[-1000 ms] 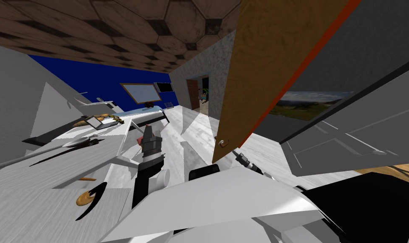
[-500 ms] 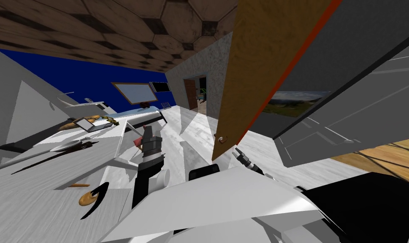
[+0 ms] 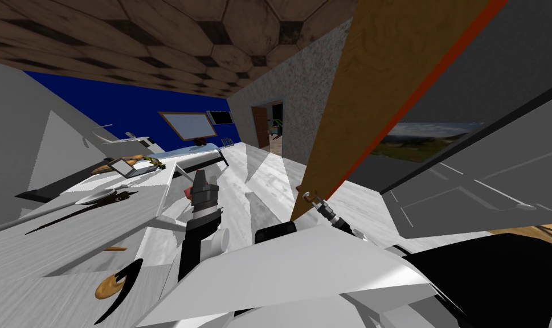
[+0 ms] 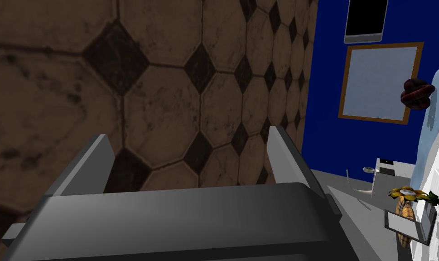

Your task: Push the door open

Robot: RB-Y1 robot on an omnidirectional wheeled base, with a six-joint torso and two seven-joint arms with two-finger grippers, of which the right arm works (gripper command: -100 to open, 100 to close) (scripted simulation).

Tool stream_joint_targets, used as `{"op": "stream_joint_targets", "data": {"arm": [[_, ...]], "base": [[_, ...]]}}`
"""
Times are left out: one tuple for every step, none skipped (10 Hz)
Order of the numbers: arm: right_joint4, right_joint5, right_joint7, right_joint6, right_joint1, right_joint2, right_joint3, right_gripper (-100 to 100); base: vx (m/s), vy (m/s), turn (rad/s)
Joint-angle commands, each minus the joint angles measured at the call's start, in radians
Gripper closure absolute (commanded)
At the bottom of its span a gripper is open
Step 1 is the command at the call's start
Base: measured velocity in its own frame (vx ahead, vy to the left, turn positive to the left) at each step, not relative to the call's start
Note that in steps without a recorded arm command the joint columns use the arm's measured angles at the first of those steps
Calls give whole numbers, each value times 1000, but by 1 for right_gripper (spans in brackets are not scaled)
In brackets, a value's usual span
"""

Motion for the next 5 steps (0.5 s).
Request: {"op": "stream_joint_targets", "data": {"arm": [[-13,-5,-3,23,-7,1,-3,-100],[-13,-5,-3,23,-7,1,-3,-100],[4,-4,0,10,-13,2,-2,-100],[4,-4,0,10,-13,2,-2,100],[4,-4,0,10,-13,2,-2,100]], "base": [[158,59,37],[136,40,46],[58,16,6],[0,0,0],[-23,-6,8]]}}
